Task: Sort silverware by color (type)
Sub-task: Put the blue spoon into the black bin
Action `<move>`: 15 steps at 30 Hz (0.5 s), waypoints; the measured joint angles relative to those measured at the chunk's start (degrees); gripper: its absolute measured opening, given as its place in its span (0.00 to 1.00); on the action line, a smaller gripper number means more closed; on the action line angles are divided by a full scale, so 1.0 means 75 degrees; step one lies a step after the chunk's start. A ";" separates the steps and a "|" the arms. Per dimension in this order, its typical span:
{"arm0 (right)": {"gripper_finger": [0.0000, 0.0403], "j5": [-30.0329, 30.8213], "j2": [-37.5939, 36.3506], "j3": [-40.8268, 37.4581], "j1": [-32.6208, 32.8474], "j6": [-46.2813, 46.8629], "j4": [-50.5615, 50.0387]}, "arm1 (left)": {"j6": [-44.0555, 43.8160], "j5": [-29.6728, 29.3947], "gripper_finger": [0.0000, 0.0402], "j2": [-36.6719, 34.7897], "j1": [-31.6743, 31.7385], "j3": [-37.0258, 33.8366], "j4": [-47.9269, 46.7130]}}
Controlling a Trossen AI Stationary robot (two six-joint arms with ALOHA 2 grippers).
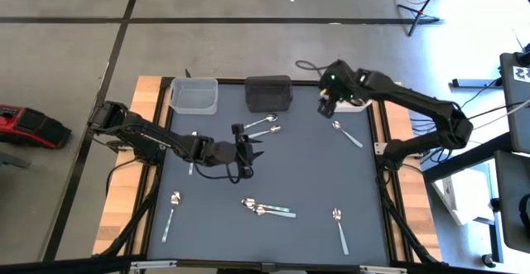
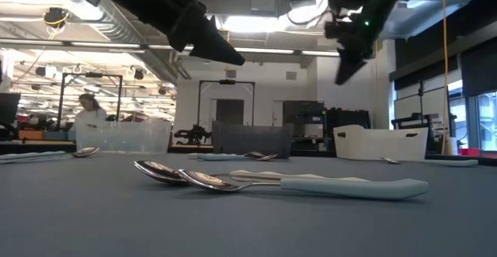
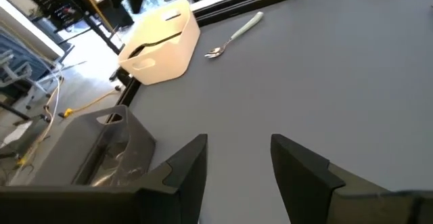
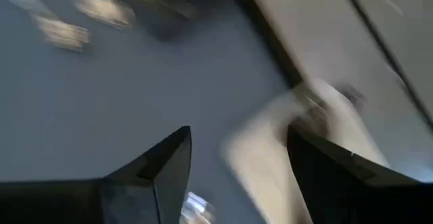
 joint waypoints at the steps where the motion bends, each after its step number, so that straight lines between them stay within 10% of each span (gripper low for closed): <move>1: 0.56 -0.0369 -0.0023 -0.0172 0.0168 -0.0114 0.0390 | -0.0123 0.0000 0.39 0.0000 0.0045 0.0000 -0.0006; 15: 0.50 -0.1858 0.0192 -0.3439 0.1977 -0.0506 0.6353 | -0.2441 0.0821 0.38 0.0520 0.1434 -0.0006 -0.1279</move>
